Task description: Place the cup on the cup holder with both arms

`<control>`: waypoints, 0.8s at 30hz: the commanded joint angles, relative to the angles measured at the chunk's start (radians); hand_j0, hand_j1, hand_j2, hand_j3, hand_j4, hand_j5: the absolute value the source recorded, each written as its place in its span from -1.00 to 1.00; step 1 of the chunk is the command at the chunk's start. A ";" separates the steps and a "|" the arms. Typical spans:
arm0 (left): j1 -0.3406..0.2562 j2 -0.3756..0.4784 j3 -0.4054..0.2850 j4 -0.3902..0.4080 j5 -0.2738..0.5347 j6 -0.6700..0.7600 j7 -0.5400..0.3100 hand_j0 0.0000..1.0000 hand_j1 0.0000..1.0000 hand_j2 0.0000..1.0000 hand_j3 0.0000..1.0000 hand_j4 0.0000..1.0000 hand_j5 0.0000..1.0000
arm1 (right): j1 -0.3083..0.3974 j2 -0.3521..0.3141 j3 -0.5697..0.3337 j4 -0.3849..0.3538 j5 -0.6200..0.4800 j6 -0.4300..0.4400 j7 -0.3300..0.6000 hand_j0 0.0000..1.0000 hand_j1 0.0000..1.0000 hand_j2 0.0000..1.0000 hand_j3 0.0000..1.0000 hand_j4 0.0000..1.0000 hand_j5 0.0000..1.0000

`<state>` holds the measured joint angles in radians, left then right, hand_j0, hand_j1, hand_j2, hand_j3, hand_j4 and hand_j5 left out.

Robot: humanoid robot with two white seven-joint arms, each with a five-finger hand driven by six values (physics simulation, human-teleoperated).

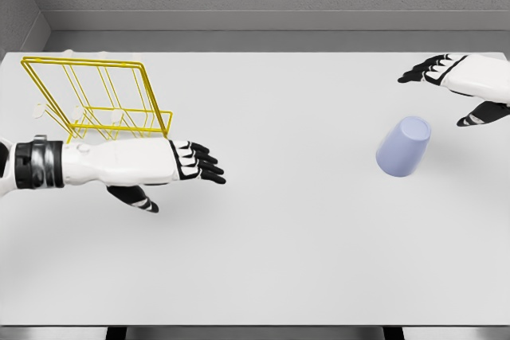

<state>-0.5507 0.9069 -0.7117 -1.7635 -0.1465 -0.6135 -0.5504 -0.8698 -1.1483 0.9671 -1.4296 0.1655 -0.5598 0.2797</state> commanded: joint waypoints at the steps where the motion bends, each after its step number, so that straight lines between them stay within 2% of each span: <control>1: 0.000 0.000 0.000 -0.001 0.010 0.003 -0.002 1.00 1.00 1.00 1.00 1.00 1.00 | 0.000 -0.001 -0.001 -0.002 -0.006 0.001 -0.002 1.00 1.00 1.00 1.00 1.00 1.00; 13: 0.000 0.007 -0.002 -0.001 0.025 0.003 -0.002 1.00 1.00 1.00 1.00 1.00 1.00 | 0.000 -0.008 0.028 -0.002 -0.008 0.003 -0.011 1.00 1.00 1.00 1.00 1.00 1.00; 20: 0.009 0.009 -0.005 -0.001 0.025 0.003 -0.002 1.00 1.00 1.00 1.00 1.00 1.00 | 0.000 0.005 0.033 0.006 -0.003 0.026 0.022 1.00 1.00 1.00 1.00 1.00 1.00; 24: 0.008 0.007 -0.049 -0.001 0.024 0.003 -0.002 1.00 1.00 1.00 1.00 1.00 1.00 | 0.002 0.039 0.036 0.015 -0.003 0.027 0.062 1.00 1.00 1.00 1.00 1.00 1.00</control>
<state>-0.5446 0.9141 -0.7429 -1.7639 -0.1285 -0.6134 -0.5522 -0.8682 -1.1216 1.0026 -1.4187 0.1675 -0.5353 0.3257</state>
